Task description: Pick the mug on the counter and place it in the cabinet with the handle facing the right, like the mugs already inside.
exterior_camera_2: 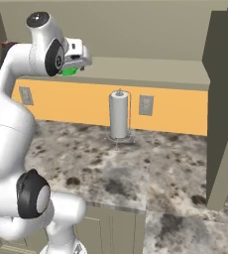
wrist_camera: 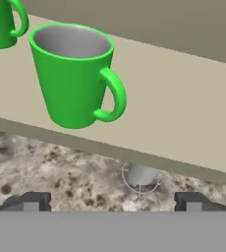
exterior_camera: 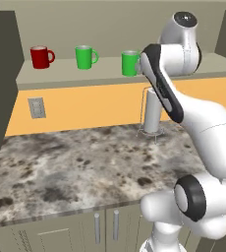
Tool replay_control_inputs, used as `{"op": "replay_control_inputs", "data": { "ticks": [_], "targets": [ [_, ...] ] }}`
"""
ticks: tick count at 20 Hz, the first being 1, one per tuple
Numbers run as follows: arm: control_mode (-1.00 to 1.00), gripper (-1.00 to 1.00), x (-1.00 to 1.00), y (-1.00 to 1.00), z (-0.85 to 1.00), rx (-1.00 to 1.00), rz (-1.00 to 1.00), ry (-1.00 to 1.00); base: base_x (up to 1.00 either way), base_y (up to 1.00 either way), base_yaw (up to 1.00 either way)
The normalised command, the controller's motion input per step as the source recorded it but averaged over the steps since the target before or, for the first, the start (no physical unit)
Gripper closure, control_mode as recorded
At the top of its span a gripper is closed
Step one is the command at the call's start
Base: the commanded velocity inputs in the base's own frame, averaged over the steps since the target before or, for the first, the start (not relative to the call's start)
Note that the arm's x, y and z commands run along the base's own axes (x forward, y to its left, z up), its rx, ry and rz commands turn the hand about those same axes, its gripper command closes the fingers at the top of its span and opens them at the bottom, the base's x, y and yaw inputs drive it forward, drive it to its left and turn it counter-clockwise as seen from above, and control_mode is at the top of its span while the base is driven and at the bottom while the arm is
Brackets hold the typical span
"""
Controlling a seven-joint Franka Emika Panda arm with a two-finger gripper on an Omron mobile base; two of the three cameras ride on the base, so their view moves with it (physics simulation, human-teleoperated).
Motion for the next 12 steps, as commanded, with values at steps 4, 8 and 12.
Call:
{"op": "replay_control_inputs", "data": {
  "ticks": [4,8,12],
  "targets": [
    [-1.0,-1.0,-0.11,-0.09,-0.49,0.22,-0.19,-0.36,0.0,0.0,0.0],
    [-1.0,-1.0,-0.11,-0.18,-0.38,0.28,-0.05,-0.38,0.0,0.0,0.0],
    [-1.0,-1.0,-0.41,-0.12,-0.34,0.2,-0.03,-0.15,0.0,0.0,0.0]
  ]
}}
